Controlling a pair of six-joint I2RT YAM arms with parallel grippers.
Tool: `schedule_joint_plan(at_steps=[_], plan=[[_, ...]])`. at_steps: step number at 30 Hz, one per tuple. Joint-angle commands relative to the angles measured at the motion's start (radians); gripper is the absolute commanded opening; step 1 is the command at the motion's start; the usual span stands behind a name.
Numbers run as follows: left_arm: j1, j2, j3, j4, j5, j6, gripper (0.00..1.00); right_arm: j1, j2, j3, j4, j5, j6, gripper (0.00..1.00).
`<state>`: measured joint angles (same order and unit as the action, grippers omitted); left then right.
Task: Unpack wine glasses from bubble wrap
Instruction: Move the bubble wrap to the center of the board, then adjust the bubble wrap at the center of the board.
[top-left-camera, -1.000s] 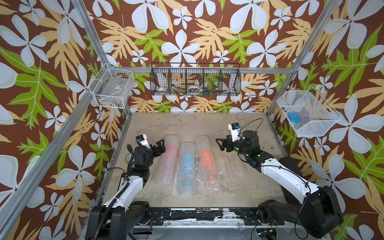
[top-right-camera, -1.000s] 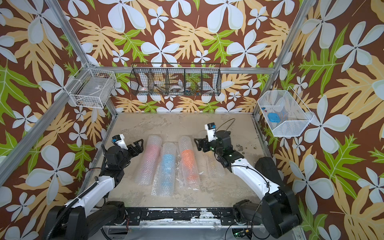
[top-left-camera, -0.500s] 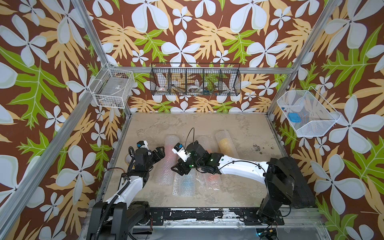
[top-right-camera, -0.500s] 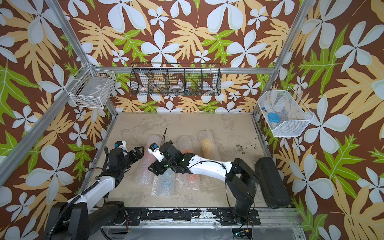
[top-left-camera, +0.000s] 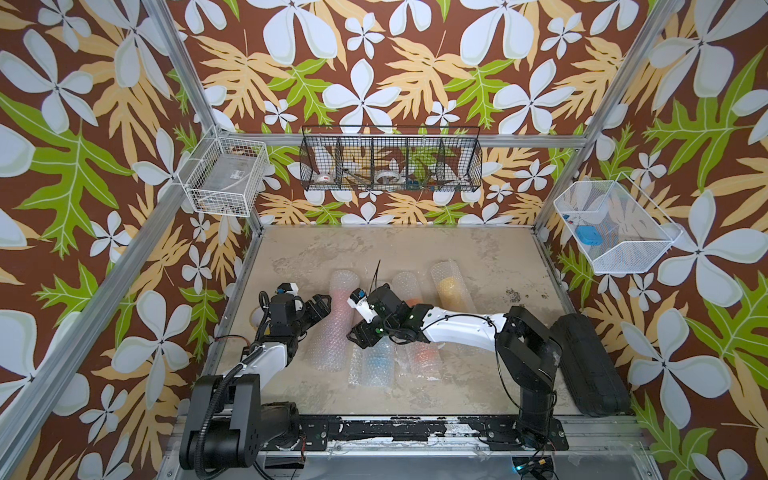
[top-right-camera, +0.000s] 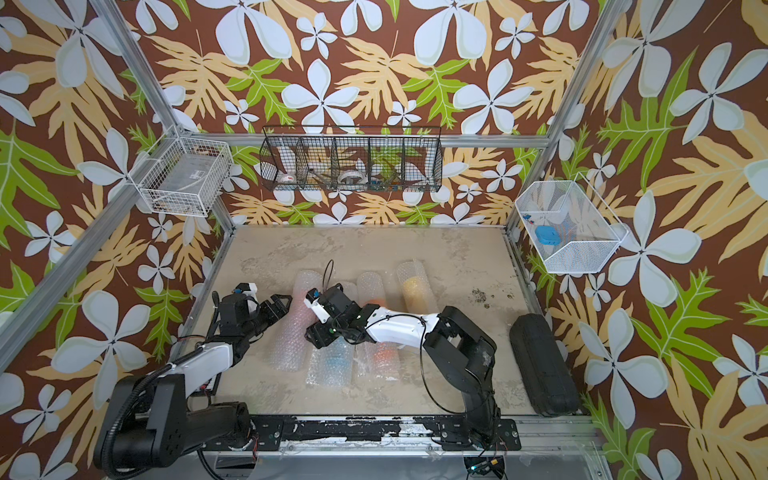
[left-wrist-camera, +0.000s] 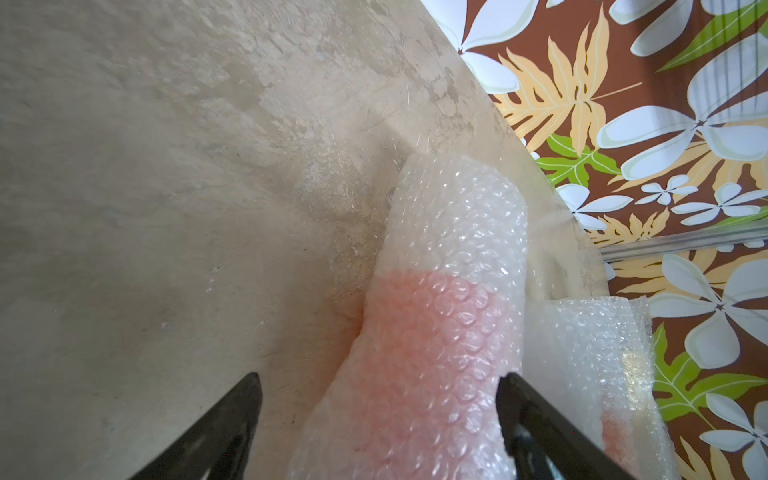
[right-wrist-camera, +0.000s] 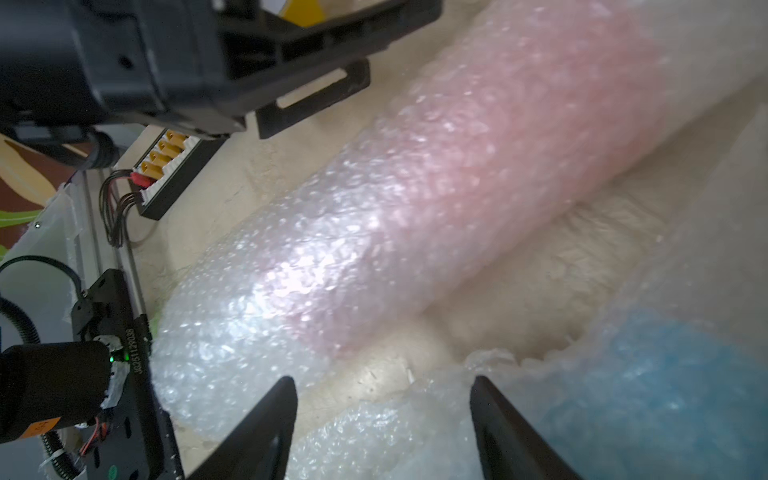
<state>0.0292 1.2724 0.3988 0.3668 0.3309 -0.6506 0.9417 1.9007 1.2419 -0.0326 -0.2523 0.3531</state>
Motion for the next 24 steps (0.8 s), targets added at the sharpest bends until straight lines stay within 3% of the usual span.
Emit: schedule_joint_plan(at_steps=[1, 8, 18, 24], plan=[[-0.022, 0.037, 0.015, 0.045, 0.067, -0.014, 0.9, -0.049, -0.046, -0.059, -0.03, 0.041, 0.019, 0.69], [-0.106, 0.084, -0.01, 0.092, 0.11, -0.057, 0.89, -0.174, -0.215, -0.253, -0.075, 0.066, -0.039, 0.7], [-0.244, 0.05, -0.07, 0.125, 0.111, -0.135, 0.89, -0.504, -0.517, -0.5, -0.141, 0.059, -0.1, 0.71], [-0.358, 0.045, -0.069, 0.167, 0.102, -0.218, 0.89, -0.499, -0.548, -0.452, -0.138, -0.033, -0.092, 0.72]])
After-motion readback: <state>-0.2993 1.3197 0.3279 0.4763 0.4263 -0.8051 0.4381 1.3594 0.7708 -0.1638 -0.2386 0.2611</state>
